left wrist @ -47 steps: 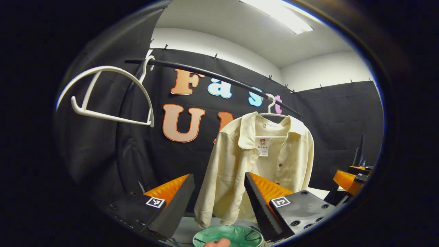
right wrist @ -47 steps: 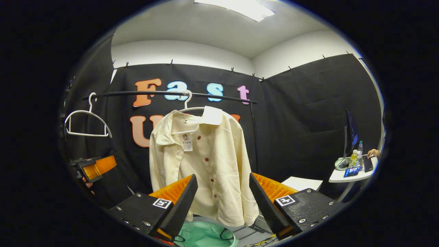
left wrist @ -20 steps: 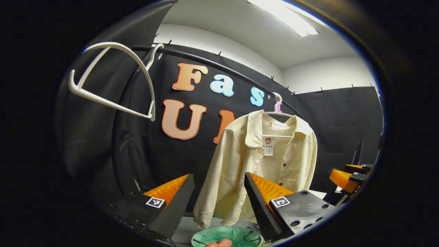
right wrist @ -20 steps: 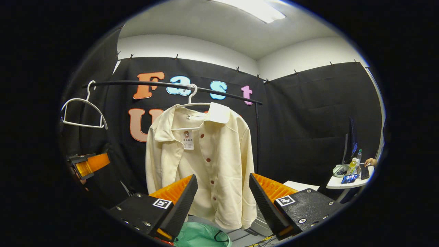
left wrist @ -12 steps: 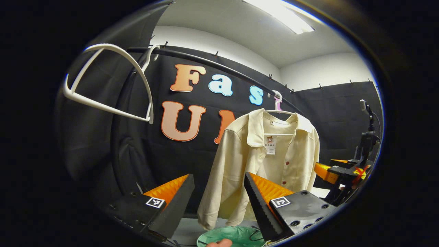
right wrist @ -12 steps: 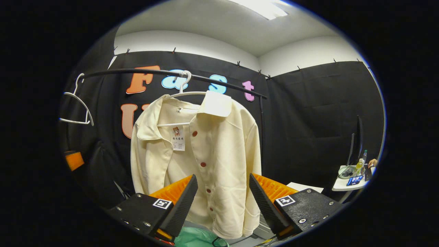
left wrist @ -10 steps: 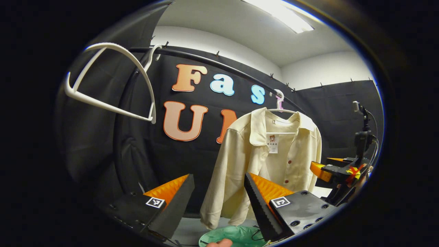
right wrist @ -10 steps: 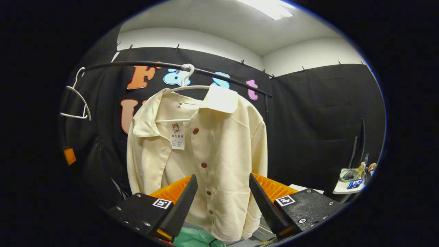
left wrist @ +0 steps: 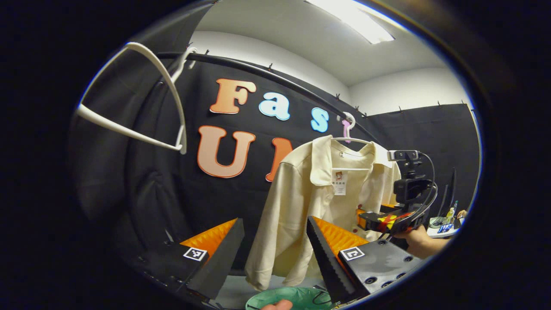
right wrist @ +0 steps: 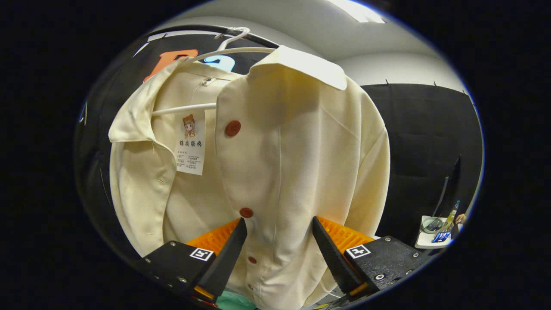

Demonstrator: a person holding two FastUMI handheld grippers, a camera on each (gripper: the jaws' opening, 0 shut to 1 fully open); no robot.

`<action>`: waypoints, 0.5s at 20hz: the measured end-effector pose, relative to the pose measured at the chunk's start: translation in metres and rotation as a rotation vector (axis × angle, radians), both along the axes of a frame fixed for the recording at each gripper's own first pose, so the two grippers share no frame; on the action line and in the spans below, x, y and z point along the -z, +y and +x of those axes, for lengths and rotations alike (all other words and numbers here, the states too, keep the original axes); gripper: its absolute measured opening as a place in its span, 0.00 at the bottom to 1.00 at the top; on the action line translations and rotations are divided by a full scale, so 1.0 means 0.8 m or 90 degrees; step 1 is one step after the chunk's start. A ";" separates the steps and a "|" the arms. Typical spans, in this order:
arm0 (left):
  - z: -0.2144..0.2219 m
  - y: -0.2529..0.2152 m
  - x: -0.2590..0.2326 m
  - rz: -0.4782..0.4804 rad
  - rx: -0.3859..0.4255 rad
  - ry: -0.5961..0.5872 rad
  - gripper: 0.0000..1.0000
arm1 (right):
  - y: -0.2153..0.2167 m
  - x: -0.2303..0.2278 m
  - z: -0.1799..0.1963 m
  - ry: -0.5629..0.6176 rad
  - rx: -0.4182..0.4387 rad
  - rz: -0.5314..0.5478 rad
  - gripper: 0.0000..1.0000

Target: Grasp the clothes on the hanger with both hands and then place them into the laundry hamper below.

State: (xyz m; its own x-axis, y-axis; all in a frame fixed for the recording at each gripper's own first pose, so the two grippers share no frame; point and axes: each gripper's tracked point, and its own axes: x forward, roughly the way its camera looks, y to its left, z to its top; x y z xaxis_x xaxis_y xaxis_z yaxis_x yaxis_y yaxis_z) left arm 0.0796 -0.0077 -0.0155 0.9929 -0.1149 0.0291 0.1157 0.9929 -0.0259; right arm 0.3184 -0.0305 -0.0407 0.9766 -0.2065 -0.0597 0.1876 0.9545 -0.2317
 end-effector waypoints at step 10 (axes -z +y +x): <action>0.121 -0.100 0.053 0.001 0.110 0.016 0.96 | -0.056 -0.017 -0.019 -0.015 -0.017 -0.032 0.05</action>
State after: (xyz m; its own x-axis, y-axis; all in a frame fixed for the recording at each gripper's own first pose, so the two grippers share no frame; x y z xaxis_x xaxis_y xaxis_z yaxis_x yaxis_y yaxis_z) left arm 0.1768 -0.0878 -0.0577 0.9589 -0.2836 0.0038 0.2836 0.9585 -0.0292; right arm 0.3030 -0.0754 -0.0272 0.9827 -0.1832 -0.0272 0.1688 0.9464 -0.2754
